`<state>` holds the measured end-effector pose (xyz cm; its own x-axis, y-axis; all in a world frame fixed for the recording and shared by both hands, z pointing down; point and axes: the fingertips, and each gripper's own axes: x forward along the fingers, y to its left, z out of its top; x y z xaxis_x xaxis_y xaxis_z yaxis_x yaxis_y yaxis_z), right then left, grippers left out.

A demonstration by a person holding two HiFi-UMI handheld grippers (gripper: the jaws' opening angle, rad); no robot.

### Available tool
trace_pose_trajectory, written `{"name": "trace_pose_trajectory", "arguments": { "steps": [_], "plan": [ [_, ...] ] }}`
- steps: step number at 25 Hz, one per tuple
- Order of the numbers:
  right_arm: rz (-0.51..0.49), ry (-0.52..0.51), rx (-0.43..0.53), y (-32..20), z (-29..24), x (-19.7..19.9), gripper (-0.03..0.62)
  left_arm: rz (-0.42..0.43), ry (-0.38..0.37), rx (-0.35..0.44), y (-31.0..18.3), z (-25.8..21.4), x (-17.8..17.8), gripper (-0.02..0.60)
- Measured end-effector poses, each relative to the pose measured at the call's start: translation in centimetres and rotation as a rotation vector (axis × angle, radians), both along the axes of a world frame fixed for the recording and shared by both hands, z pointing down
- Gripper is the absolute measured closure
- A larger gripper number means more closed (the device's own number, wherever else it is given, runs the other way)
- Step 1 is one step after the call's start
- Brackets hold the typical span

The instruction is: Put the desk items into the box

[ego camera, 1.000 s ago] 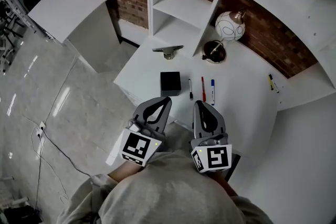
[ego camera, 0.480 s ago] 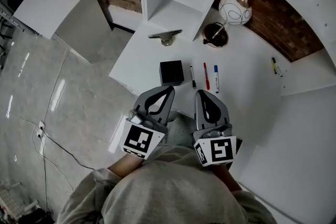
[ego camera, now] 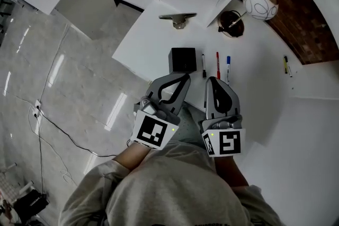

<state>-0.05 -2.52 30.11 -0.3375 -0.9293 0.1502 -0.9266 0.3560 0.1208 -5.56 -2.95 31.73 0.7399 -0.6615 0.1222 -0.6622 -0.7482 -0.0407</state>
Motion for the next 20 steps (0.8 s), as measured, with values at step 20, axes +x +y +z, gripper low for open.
{"name": "trace_pose_trajectory", "arguments": {
  "steps": [20],
  "plan": [
    [0.018, 0.011, -0.097, -4.1, 9.2, 4.5, 0.577, 0.021, -0.073, -0.041, -2.0, 7.3, 4.5, 0.578]
  ]
}}
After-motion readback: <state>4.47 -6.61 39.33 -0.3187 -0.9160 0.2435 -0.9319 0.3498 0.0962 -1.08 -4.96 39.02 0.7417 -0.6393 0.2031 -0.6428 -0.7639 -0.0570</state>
